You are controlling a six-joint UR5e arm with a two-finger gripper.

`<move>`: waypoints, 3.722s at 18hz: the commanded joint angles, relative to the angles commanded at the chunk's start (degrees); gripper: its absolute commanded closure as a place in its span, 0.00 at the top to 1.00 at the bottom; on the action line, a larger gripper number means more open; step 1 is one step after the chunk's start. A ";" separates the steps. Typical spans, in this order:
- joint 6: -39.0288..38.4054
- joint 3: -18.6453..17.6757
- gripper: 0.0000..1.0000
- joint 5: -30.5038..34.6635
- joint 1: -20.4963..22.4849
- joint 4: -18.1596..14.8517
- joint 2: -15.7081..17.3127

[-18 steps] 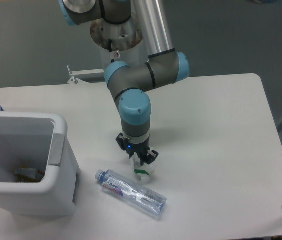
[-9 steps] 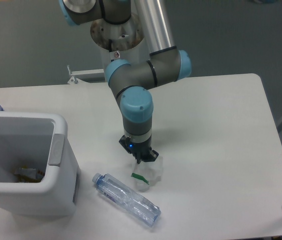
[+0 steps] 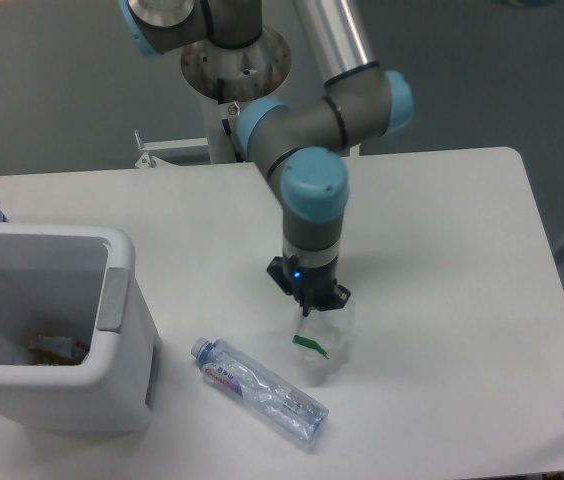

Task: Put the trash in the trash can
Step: 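Close the gripper on the crumpled white cup and lift it, then carry the white cup over the white trash bin, then open the gripper to drop the cup into the bin, then move the open gripper down over the clear water bottle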

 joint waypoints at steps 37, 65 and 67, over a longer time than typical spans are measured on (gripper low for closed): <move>-28.66 12.40 0.14 -22.96 -17.48 -6.07 13.19; -29.96 14.51 1.00 -17.88 0.71 -2.20 -4.39; -33.90 15.38 1.00 -12.18 0.53 -2.11 -7.01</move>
